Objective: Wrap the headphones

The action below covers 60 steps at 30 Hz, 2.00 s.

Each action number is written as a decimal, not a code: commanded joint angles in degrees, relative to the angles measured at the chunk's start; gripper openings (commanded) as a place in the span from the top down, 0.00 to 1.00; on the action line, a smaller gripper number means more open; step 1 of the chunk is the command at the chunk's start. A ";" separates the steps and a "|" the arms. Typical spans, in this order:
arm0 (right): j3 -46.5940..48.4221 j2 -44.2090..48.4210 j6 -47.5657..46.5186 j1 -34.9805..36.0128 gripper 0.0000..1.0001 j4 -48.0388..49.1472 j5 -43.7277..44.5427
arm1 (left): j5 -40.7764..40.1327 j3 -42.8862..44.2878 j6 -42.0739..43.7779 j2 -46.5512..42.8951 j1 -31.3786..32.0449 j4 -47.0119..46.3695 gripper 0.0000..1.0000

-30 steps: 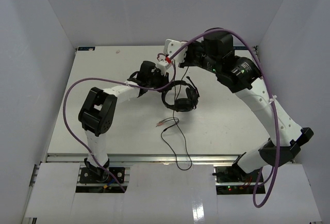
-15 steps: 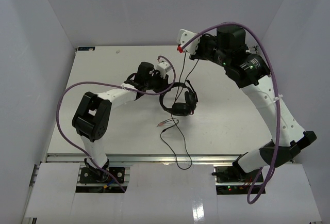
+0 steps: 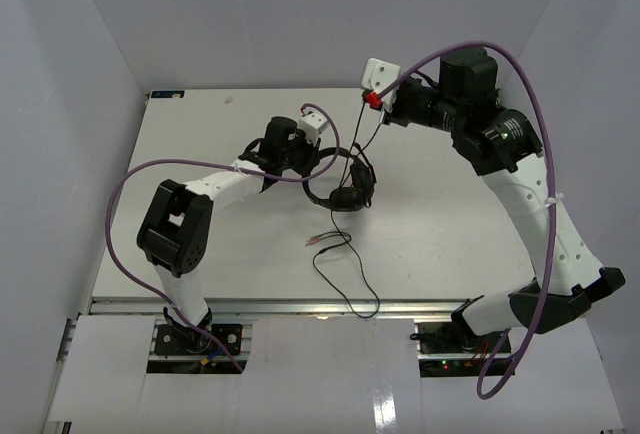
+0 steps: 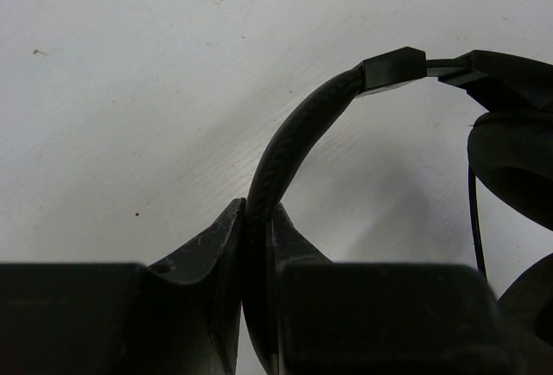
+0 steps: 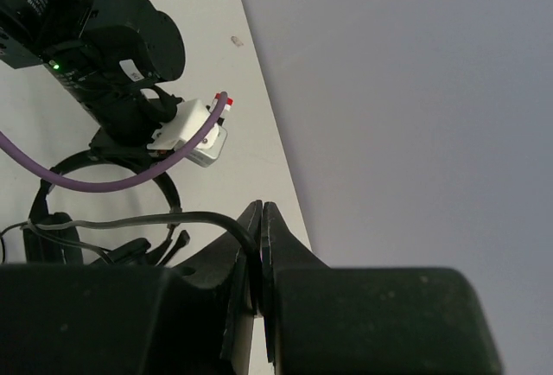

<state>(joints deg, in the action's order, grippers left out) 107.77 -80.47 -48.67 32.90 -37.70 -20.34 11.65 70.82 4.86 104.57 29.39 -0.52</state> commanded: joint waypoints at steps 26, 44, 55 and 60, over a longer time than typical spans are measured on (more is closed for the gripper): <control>6.62 1.39 11.15 -9.96 0.92 2.96 -14.64 | -2.22 -2.16 2.37 -3.24 -2.76 -1.17 1.00; 5.28 -5.22 12.36 -9.87 0.92 12.25 -10.94 | 7.82 -9.40 3.59 -11.05 0.09 -2.45 1.00; 5.95 -11.66 13.46 -9.96 0.92 14.85 -4.18 | 11.19 -13.40 3.40 -18.43 3.21 -2.16 1.00; 5.81 -12.51 12.61 -10.85 0.92 14.85 -2.32 | 9.59 -14.74 4.53 -22.93 3.75 -1.11 1.00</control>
<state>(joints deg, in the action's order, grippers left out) 112.60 -93.77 -35.78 23.20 -28.07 -26.24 19.86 56.88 7.79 87.90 32.48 -1.57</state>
